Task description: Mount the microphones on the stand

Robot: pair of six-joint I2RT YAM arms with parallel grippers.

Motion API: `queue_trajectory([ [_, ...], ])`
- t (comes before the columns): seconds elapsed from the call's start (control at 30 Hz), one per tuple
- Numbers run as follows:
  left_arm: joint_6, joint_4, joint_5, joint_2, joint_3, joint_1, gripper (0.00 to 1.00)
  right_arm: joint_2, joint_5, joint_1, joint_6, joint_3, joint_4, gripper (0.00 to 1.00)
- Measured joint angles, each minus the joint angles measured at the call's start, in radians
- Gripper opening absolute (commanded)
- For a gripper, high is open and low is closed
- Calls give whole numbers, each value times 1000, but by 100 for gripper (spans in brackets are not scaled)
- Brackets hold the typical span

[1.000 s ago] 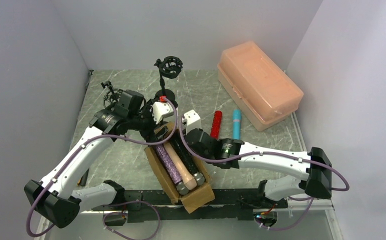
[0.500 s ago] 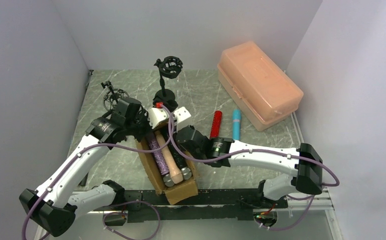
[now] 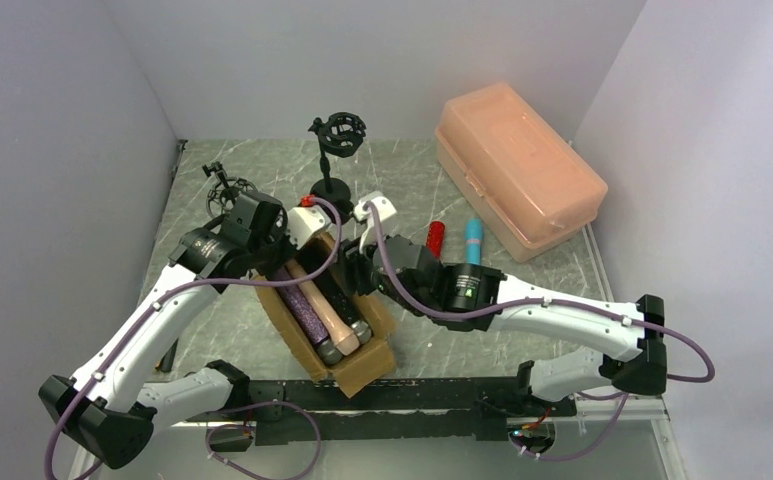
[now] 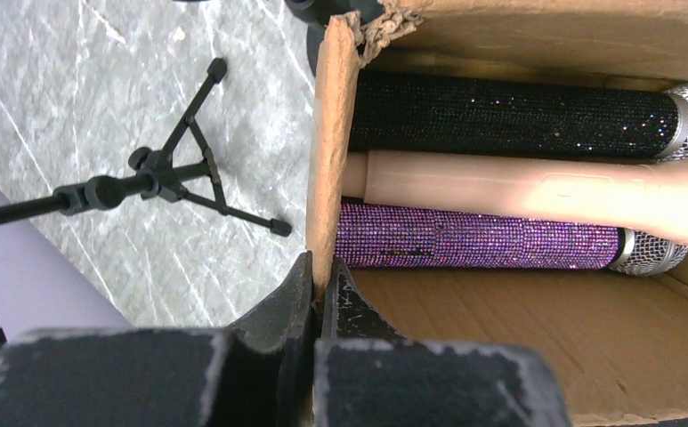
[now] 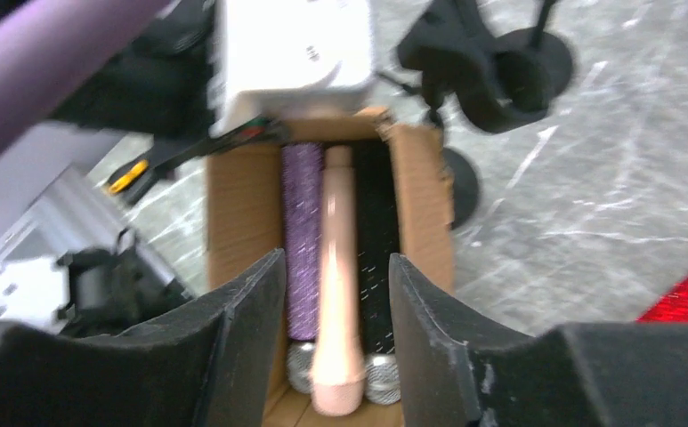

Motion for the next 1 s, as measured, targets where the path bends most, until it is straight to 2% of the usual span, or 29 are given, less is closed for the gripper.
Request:
queue_trajectory([
  [0.13,-42,-16,-37,0,0,2,0,20,-124,43,-24,-1,-3,43],
  [0.37,-116,-55,-92,6,13,4,0,78,-240,67,-88,-102,54,55],
  [0.6,-159,-62,-69,5,13,20,0,105,-256,66,-116,-208,185,57],
  [0.83,-166,-63,-32,-35,13,24,0,31,-252,38,-113,-429,316,58],
  [1.0,-166,-64,-22,-44,29,24,0,28,-268,31,-117,-429,368,57],
])
